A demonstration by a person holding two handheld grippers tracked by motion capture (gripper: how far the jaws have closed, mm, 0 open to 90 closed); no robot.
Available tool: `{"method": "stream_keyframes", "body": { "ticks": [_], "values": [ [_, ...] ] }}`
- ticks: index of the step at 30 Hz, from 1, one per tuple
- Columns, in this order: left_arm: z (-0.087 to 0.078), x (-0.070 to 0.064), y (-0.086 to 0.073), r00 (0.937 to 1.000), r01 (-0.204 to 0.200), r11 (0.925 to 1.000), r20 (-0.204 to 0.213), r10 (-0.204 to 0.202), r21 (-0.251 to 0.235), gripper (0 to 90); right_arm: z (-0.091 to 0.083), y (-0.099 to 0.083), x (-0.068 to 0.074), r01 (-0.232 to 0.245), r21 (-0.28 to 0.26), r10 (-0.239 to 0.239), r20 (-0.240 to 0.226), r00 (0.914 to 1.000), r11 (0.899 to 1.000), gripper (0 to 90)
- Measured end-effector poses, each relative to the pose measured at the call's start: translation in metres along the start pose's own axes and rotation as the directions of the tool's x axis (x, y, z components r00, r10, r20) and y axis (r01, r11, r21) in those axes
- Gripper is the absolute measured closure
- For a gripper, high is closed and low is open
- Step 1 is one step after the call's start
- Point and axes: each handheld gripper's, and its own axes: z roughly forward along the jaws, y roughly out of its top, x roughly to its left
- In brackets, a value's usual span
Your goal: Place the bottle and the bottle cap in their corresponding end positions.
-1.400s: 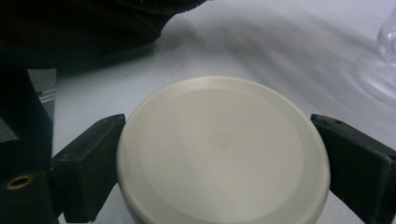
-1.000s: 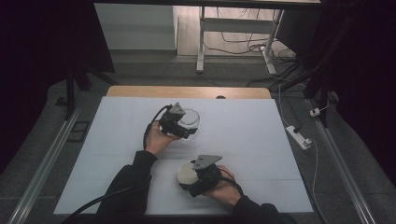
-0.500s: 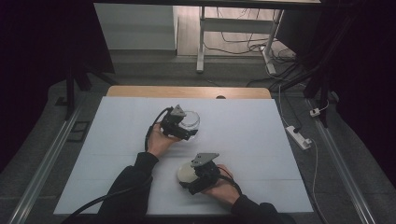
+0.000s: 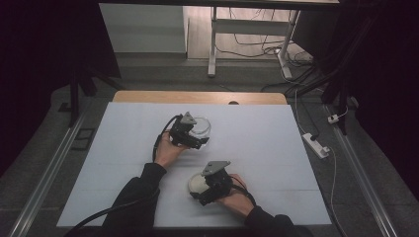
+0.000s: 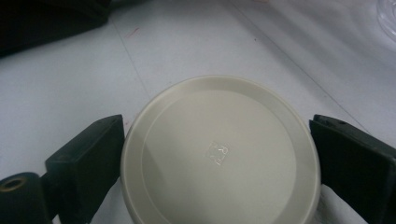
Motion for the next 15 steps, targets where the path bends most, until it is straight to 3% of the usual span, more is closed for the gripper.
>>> {"method": "stream_keyframes", "body": {
  "ticks": [15],
  "values": [
    [-0.012, -0.001, -0.004, 0.9994, 0.015, 0.9985, 0.029, -0.016, 0.052, 0.0, -0.008, 0.004, -0.001, 0.000, -0.028, -0.001, -0.018, 0.9998, 1.000, 2.3]
  ]
}}
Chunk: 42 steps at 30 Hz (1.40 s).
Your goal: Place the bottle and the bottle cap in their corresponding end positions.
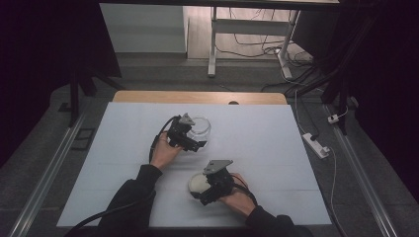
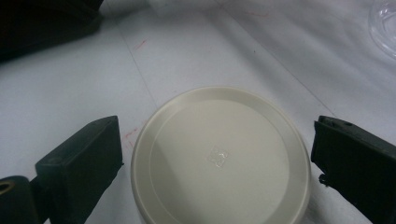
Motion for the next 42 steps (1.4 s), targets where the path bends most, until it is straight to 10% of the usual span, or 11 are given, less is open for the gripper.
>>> {"method": "stream_keyframes", "body": {
  "ticks": [42],
  "values": [
    [-0.071, -0.043, -0.045, 0.9962, 0.031, 0.9995, 0.081, -0.031, -0.001, 0.0, -0.045, -0.008, -0.009, -0.063, -0.043, 0.064, 0.029, 0.9975, 0.997, 0.0]
  ]
}}
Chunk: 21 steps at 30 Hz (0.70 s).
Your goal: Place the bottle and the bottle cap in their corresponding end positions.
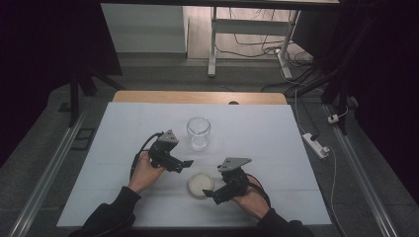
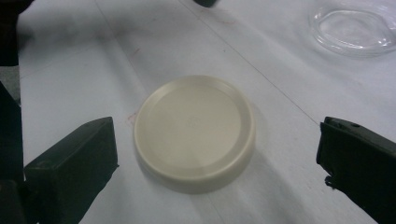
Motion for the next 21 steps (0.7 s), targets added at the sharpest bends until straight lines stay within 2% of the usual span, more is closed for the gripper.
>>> {"method": "stream_keyframes", "body": {
  "ticks": [10, 15, 21],
  "values": [
    [-0.016, -0.016, -0.014, 1.0000, -0.008, 0.9997, 0.003, 0.008, 0.023, 0.0, -0.016, -0.004, -0.004, -0.013, 0.001, 0.013, 0.025, 0.9996, 1.000, 0.0],
    [-0.026, -0.023, -0.022, 1.0000, 0.003, 0.9999, 0.006, -0.003, 0.014, 0.0, -0.025, -0.009, -0.007, -0.015, 0.001, 0.015, 0.049, 0.9987, 1.000, 0.0],
    [-0.039, -0.030, -0.035, 0.9999, 0.013, 0.9998, -0.004, -0.013, 0.017, 0.0, -0.040, -0.018, -0.014, -0.044, -0.011, 0.044, 0.081, 0.9957, 0.999, 0.0]
  ]
}}
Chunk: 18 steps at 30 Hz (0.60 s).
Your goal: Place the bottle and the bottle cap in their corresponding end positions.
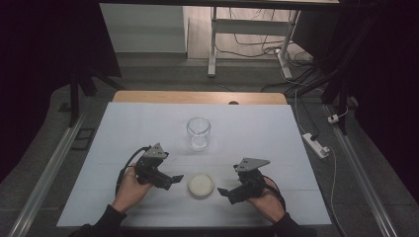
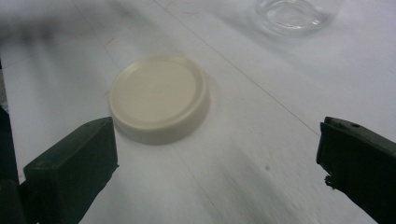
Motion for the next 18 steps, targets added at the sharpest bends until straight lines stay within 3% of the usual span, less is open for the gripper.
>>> {"method": "stream_keyframes", "body": {
  "ticks": [4, 18],
  "values": [
    [-0.009, -0.004, -0.010, 0.9999, 0.002, 1.0000, -0.017, -0.002, 0.007, 0.0, -0.008, -0.006, -0.004, -0.018, -0.005, 0.018, 0.016, 0.9997, 1.000, 0.0],
    [-0.041, -0.011, -0.049, 0.9959, 0.078, 0.9969, -0.046, -0.078, -0.004, 0.0, -0.035, -0.026, -0.013, -0.070, -0.015, 0.071, 0.077, 0.9945, 0.997, 0.0]
  ]
}}
